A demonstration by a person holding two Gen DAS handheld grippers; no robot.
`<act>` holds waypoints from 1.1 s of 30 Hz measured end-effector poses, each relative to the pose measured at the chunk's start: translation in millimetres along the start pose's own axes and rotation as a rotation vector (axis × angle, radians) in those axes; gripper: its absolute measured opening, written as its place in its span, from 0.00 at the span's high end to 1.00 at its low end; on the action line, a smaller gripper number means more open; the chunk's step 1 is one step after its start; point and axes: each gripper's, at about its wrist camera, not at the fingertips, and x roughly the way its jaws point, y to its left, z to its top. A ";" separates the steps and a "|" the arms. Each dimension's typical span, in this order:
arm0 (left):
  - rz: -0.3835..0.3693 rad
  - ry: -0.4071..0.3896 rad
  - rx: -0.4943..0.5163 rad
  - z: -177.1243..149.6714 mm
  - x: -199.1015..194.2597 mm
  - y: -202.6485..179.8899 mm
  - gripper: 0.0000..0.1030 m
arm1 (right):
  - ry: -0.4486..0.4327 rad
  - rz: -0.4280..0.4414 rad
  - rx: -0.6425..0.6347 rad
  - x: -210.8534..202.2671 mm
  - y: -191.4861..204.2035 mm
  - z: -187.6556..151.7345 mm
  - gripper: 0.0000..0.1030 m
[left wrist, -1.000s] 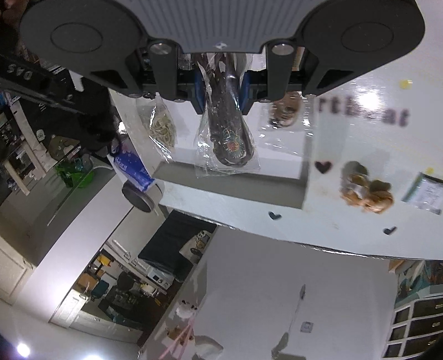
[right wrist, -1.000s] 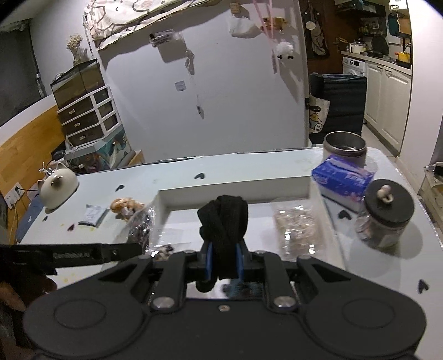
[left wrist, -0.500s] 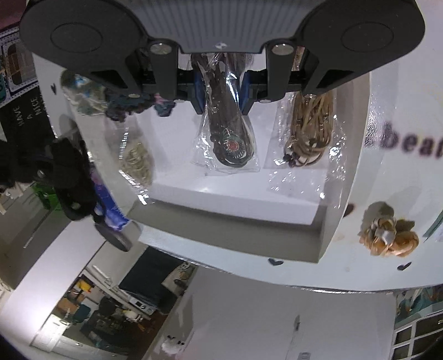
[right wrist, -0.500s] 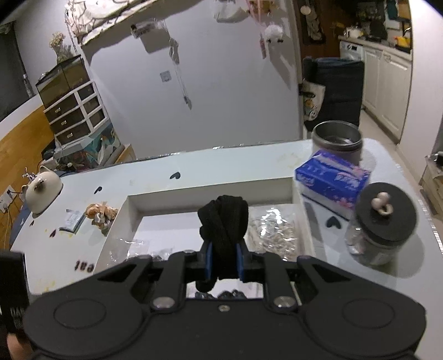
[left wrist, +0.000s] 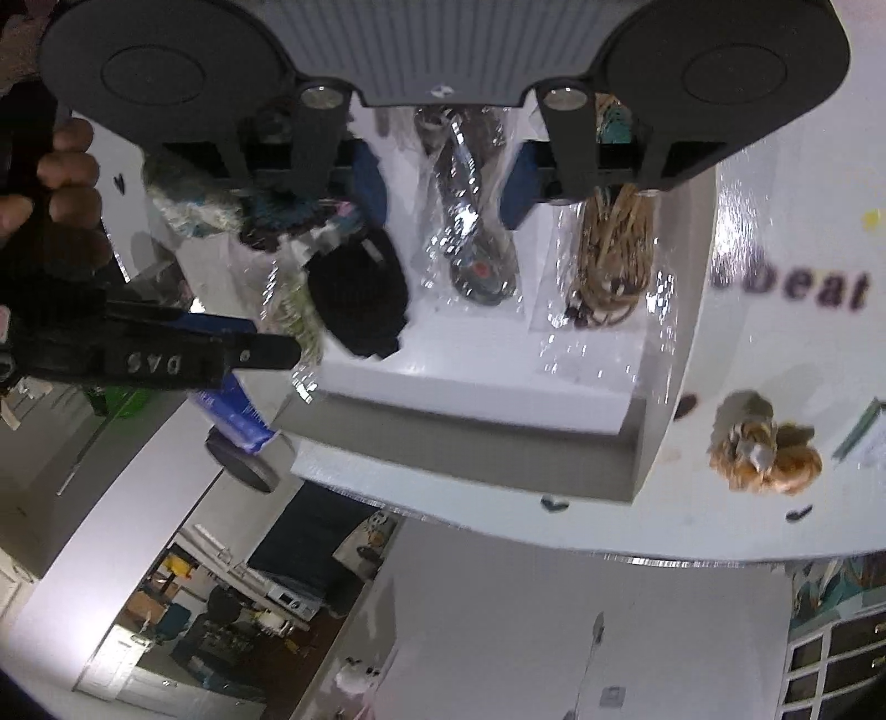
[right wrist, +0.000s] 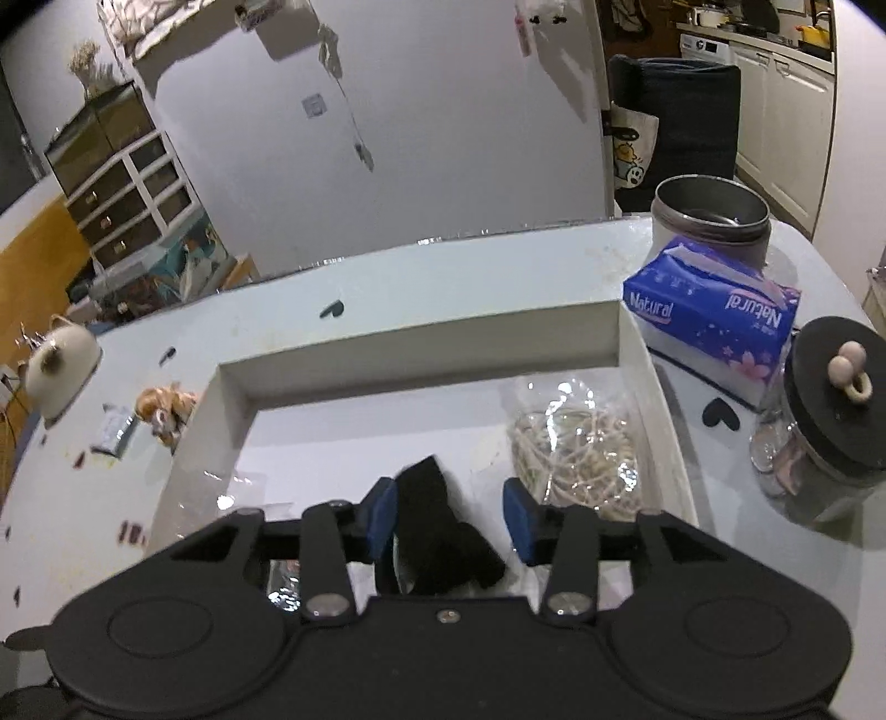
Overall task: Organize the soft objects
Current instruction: 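Lower the black scrunchie into the tray with the right gripper and open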
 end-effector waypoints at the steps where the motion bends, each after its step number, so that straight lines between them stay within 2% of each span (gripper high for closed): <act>1: -0.007 -0.007 0.002 2.5 -2.3 -1.3 0.75 | -0.006 0.004 -0.006 -1.9 -0.1 0.7 0.70; 4: -0.016 -0.008 0.021 8.0 -3.5 -5.2 0.76 | 0.018 0.042 -0.028 1.3 4.6 2.5 0.79; 9: 0.002 0.064 0.036 2.0 11.5 -5.4 0.76 | 0.120 0.111 -0.132 22.1 22.6 -3.9 0.81; 13: 0.031 0.110 0.025 -7.3 26.2 -0.2 0.75 | 0.162 0.038 -0.177 43.9 25.2 -14.5 0.83; 19: 0.039 0.103 0.016 -4.6 28.8 -0.2 0.76 | 0.114 -0.055 -0.125 40.2 5.9 -9.9 0.84; 28: 0.017 0.059 0.029 3.1 7.2 -10.7 0.67 | 0.024 0.007 -0.007 -6.7 -7.0 -7.0 0.80; 33: 0.019 0.016 0.046 9.4 -13.1 -17.6 0.62 | -0.024 0.005 -0.002 -36.0 -8.4 -11.7 0.78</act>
